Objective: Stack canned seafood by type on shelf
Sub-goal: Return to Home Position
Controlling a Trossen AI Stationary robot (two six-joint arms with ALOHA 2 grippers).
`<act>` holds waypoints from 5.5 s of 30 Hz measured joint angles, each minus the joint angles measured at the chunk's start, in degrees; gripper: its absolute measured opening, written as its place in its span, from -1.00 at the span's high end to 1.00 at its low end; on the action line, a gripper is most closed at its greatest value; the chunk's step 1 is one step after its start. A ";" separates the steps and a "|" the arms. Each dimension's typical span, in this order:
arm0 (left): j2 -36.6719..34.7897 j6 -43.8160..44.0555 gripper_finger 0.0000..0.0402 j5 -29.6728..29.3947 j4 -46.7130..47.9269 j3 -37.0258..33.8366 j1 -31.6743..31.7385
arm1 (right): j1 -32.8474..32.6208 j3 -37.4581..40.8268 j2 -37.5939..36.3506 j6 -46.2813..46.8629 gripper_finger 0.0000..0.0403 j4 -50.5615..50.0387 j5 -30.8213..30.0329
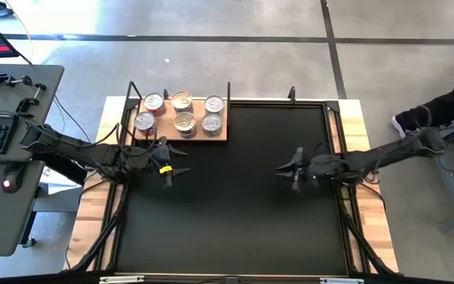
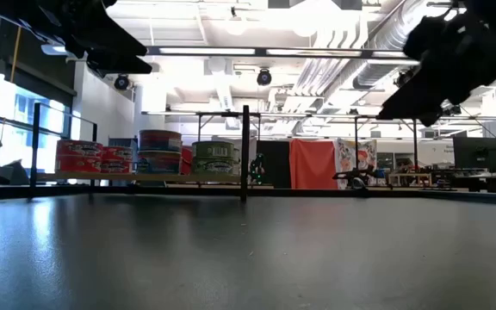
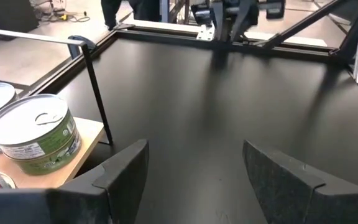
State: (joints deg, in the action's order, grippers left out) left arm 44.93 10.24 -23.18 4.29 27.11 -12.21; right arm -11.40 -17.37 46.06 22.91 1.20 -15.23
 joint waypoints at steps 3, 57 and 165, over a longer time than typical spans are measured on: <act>0.02 0.00 -0.26 -0.02 0.04 -0.04 0.02 | 1.01 4.85 -11.71 -0.72 0.53 -0.09 3.89; -40.59 -11.52 -0.26 2.49 -11.23 -26.32 -4.62 | 1.25 12.63 -44.87 -2.38 0.54 -12.99 9.79; -44.17 -21.87 0.25 23.10 -4.90 -26.32 15.03 | 1.25 12.61 -44.53 -2.40 0.54 -12.98 9.65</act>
State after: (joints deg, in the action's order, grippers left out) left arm 0.75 -11.63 -0.08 -0.60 0.80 2.82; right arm -10.15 -4.75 1.53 20.51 -11.78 -5.58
